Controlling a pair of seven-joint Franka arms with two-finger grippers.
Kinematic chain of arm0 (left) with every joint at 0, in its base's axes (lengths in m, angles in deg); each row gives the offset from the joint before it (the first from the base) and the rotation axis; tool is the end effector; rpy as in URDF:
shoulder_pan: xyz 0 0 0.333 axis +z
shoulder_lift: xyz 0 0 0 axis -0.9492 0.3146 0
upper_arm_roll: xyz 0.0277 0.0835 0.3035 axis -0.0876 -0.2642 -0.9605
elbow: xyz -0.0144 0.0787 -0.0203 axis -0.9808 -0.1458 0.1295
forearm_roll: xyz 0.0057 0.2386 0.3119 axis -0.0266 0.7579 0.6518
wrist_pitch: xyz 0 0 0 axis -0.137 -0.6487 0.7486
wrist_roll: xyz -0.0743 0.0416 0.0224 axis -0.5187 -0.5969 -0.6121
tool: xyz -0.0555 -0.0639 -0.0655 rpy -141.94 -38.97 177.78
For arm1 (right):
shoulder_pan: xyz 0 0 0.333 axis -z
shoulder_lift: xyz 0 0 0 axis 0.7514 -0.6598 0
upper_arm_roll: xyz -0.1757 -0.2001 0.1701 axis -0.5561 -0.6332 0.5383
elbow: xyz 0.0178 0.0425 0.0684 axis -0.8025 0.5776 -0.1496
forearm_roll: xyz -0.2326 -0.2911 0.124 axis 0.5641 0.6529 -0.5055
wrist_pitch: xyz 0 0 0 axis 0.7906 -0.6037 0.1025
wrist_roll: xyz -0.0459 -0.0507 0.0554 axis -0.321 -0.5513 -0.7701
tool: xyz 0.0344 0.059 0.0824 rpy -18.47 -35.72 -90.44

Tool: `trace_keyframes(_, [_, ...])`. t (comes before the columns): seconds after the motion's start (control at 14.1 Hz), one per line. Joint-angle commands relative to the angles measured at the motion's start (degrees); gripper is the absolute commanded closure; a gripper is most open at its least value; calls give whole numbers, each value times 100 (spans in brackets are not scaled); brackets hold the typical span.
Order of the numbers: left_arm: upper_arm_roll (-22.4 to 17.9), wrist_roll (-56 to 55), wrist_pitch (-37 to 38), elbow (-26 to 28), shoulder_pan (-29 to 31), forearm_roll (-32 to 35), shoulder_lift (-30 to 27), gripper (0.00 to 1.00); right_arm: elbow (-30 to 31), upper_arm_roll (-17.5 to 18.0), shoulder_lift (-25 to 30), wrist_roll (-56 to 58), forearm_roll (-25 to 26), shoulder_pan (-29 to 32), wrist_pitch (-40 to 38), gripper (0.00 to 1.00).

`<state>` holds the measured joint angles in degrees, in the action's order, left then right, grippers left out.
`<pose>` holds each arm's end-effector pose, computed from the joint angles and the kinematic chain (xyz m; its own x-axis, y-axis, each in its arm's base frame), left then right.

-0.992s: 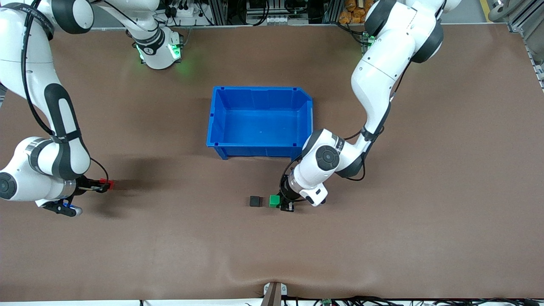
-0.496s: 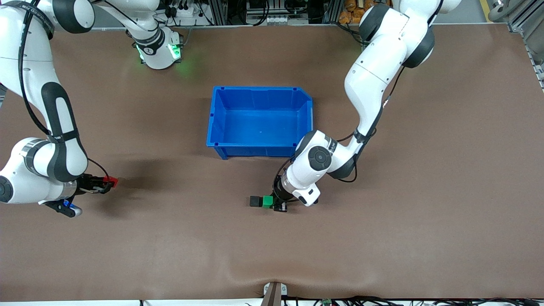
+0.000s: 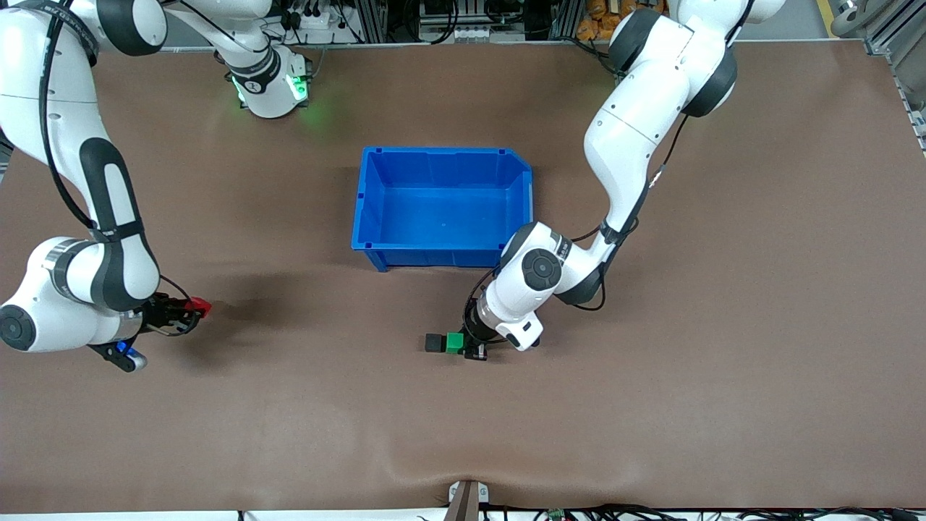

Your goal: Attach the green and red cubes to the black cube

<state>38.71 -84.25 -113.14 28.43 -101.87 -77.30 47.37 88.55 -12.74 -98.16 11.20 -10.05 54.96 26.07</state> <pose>0.6374 -0.4803 0.1750 0.0415 0.9249 -0.3779 0.9866 0.0217 0.1615 0.6660 -0.0894 0.2234 0.7791 -0.5280 -0.3380 -0.5411 -0.8386 0.0629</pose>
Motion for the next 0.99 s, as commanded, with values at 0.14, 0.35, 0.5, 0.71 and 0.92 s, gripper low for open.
trace_keyframes(0.14, [-78,-199,-9,-283,-134,-98,204,93,35,5,162,-621,-180,-185,-169,100])
trace_keyframes(0.35, [-96,-262,-9,-248,-126,-98,160,39,35,-3,188,-928,-330,-264,-205,100])
trace_keyframes(0.5, [-96,-253,79,-231,-125,-72,64,0,35,5,232,-1227,-347,-343,-213,100])
trace_keyframes(0.71, [-96,-200,728,-231,-64,-45,-226,0,26,5,258,-1745,-356,-519,-205,100])
trace_keyframes(0.92, [-105,123,1334,-222,58,60,-656,0,0,-3,258,-2132,-583,-616,-205,100])
